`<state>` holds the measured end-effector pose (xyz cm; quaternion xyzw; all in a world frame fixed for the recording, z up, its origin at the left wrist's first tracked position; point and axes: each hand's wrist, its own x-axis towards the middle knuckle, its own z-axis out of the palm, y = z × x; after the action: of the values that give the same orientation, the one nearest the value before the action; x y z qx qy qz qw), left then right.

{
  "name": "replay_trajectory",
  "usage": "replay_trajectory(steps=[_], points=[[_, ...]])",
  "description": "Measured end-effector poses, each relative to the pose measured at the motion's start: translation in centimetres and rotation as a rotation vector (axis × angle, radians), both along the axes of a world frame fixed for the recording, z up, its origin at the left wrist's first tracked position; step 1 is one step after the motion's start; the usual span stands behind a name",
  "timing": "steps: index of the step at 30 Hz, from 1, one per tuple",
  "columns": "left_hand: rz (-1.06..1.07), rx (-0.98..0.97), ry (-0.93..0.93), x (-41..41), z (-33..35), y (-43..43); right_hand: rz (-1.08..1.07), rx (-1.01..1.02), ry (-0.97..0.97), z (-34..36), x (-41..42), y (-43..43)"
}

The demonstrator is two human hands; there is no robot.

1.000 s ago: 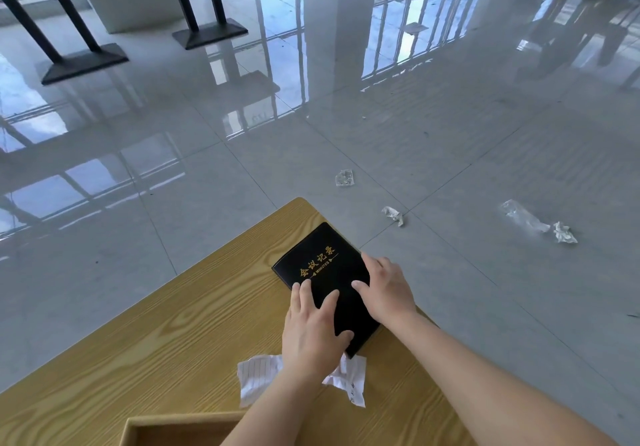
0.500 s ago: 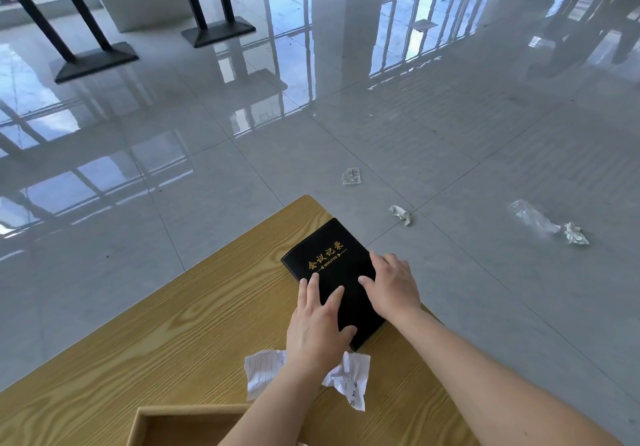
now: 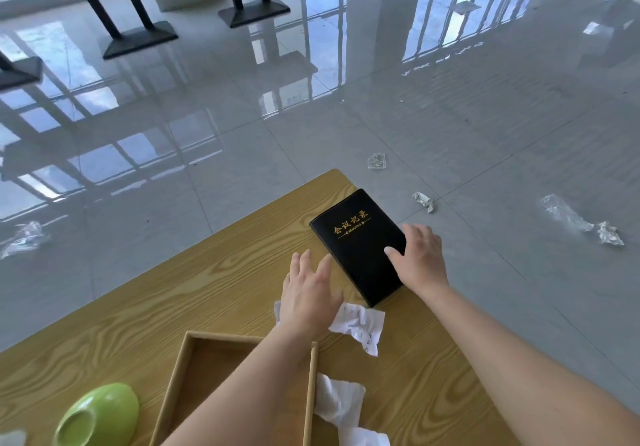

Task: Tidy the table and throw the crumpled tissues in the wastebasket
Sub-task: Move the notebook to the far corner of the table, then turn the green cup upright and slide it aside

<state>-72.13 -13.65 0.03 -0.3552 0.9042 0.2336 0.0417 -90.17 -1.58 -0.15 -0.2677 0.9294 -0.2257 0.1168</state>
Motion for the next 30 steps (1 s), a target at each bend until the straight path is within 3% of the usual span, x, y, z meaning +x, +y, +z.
replay_trajectory(steps=[4,18,30], points=[[0.046,-0.048,0.023,3.6,1.4,-0.5,0.062,-0.117,0.053,1.9,2.7,0.9],[0.346,-0.116,0.108,22.8,6.0,2.4,0.448,-0.252,-0.177,5.8,20.0,-2.1],[0.565,-0.064,0.058,43.6,4.1,6.8,0.701,-0.124,-0.221,5.7,37.8,-1.9]])
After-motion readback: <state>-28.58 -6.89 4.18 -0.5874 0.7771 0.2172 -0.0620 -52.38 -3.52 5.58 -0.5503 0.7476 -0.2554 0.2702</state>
